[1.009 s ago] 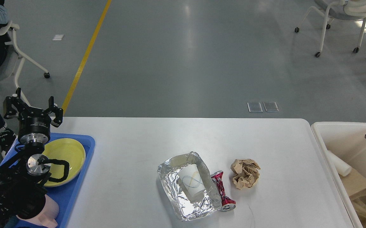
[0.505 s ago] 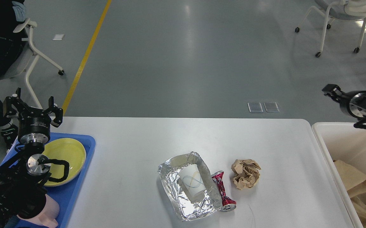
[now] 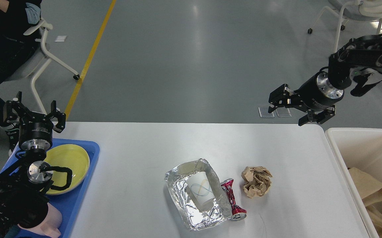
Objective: Tidy desktop
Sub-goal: 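Move the right gripper down and grasp the crumpled brown paper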
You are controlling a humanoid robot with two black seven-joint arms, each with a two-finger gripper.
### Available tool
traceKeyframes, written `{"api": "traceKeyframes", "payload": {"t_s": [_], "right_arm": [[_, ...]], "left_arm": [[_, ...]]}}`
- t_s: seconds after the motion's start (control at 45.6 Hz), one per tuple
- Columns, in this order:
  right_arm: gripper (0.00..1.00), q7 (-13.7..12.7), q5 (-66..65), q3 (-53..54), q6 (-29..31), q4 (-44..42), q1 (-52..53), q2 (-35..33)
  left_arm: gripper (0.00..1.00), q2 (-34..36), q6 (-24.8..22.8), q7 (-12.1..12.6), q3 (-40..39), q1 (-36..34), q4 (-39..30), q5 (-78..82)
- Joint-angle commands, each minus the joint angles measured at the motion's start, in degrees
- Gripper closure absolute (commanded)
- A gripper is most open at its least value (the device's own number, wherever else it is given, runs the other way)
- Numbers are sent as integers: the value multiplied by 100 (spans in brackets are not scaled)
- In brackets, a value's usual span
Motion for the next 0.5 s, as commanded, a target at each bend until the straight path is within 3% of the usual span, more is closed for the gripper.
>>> {"api": "traceKeyframes", "payload": {"t_s": [0.0,0.176,0.351,0.483], "right_arm": [[0,1,-1,-10,547,520,638,-168],[0,1,-9,43,381,768,877,-230],[0,1,-1,104,-128,618,-387,-168],[0,1,8,446,-857,469,-1371,-115]], "left_arm": [[3,0,0,0,0,0,0,3],[3,0,0,0,0,0,0,3],[3,0,0,0,0,0,0,3],[3,0,0,0,0,0,0,3]]}}
